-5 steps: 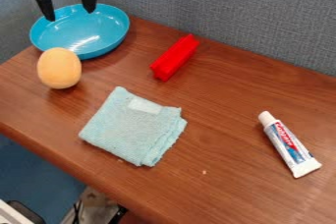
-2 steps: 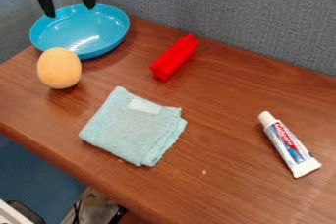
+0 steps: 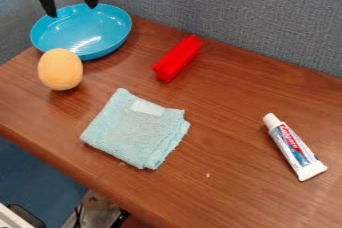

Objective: Put the yellow ball on the blue plate

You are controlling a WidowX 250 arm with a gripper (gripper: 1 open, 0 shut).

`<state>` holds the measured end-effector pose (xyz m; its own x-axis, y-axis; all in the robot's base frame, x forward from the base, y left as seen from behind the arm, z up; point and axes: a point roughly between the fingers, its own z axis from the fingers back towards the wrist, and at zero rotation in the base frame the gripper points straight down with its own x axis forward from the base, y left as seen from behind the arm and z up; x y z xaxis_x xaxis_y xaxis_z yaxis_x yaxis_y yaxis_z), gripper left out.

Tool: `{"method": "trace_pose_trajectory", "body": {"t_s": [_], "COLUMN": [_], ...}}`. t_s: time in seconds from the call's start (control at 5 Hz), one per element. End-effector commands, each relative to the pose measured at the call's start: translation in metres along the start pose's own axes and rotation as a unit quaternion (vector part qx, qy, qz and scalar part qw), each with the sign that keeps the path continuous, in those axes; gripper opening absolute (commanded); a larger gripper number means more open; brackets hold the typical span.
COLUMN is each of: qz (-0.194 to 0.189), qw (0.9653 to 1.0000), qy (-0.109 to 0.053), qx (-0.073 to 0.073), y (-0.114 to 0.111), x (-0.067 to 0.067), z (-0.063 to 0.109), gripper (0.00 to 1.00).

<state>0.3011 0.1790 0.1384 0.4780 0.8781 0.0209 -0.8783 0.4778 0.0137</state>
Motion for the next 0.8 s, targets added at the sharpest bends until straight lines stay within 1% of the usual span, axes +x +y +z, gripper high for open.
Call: {"method": "trace_pose_trajectory", "body": {"t_s": [0.0, 0.6], "qz": [0.007, 0.001], "qw": [0.9988, 0.9987], "qy": [-0.043, -0.049], "qx": [-0.021, -0.018], "y": [0.0045, 0.0023], "x": [0.0074, 0.0122], "z": [0.0271, 0.0217], "gripper": [1.00, 1.00]}}
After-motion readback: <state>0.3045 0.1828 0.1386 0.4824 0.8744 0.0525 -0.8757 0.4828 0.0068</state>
